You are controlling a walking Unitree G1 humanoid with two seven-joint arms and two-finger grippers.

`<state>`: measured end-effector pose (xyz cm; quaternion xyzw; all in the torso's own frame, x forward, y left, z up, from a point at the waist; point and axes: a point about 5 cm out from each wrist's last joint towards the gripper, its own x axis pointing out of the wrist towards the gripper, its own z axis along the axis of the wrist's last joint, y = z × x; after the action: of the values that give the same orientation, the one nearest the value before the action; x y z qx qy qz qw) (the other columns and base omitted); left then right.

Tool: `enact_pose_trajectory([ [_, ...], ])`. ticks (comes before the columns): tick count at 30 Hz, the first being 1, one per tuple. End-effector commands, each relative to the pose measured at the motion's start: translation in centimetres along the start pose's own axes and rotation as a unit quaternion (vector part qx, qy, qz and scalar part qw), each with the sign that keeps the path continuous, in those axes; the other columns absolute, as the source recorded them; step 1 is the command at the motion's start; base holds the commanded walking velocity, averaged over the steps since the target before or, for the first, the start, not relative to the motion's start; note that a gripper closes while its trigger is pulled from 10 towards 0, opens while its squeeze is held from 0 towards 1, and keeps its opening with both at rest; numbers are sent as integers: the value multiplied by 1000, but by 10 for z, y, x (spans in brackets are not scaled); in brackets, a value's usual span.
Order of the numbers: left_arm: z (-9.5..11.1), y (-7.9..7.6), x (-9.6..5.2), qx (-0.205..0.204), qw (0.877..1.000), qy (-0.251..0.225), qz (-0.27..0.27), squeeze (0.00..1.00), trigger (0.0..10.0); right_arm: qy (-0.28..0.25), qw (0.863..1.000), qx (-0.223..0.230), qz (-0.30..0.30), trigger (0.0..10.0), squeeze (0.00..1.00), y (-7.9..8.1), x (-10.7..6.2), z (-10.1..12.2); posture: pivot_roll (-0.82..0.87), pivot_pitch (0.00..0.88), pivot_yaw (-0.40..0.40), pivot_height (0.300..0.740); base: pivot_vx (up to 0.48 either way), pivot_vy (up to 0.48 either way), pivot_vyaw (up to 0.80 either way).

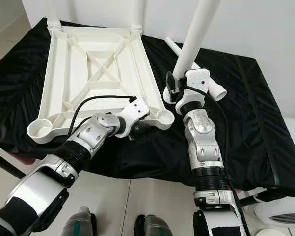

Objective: Building children table

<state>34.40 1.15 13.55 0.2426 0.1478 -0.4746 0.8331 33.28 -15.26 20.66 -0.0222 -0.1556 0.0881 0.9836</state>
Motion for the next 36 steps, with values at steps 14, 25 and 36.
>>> enact_pose_trajectory([
  [14,6,-2,1,14,1000,-12,-12,0,0,59,997,23,43,10000,0,-2,-11,-7,37,63,-88,740,0,0,0],
  [25,7,3,-2,29,1000,-9,-9,0,10000,94,993,9,71,10000,0,-19,-22,-8,28,51,-88,740,0,0,0],
  [36,8,6,-4,33,999,-9,-2,0,10000,110,989,5,97,10000,0,-17,-26,-11,29,44,-92,740,0,0,0],
])
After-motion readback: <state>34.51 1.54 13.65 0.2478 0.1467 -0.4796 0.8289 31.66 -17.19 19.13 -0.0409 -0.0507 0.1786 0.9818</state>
